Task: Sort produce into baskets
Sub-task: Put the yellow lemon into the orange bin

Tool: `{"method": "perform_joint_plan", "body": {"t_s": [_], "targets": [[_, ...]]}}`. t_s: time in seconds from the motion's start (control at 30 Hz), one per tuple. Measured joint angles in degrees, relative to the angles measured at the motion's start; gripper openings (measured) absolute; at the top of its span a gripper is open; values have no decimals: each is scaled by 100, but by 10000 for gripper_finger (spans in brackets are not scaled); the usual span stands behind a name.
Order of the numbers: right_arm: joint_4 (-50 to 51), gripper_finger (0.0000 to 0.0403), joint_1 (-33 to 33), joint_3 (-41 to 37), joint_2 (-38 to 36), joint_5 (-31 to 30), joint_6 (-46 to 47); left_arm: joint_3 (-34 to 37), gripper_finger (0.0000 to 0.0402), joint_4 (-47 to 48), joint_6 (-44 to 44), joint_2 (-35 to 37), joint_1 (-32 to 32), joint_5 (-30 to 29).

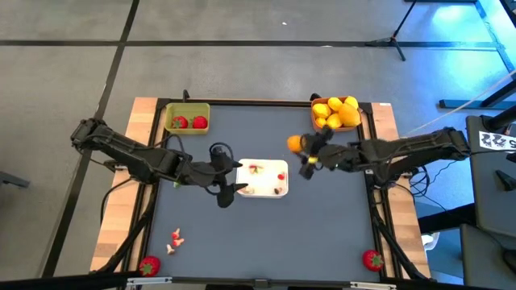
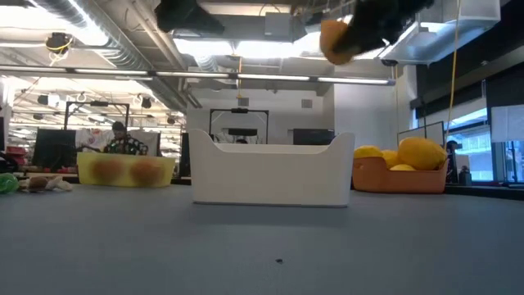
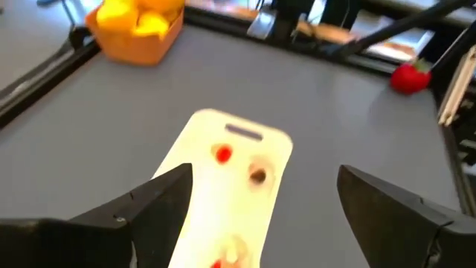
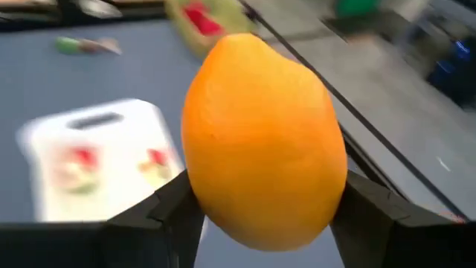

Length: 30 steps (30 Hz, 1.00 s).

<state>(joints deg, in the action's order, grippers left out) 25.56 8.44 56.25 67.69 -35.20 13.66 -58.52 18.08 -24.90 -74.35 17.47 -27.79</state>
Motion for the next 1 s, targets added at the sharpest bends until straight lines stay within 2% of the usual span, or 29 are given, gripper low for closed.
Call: {"method": "perform_joint_plan", "body": {"t_s": [0.2, 0.37, 0.77, 1.0], "targets": [[1476, 230, -988, 0, -427, -16, 683, 0, 328, 355, -176, -14, 0, 7], [2221, 230, -2042, -1, -384, 192, 801, 0, 328, 394, -176, -13, 2, 9], [2431, 230, -4401, -4, 372, 1136, 867, -2, 328, 405, -176, -13, 4, 11], [2069, 230, -5110, -9, 974, 1542, 596, -2, 328, 405, -69, -13, 4, 11]]}}
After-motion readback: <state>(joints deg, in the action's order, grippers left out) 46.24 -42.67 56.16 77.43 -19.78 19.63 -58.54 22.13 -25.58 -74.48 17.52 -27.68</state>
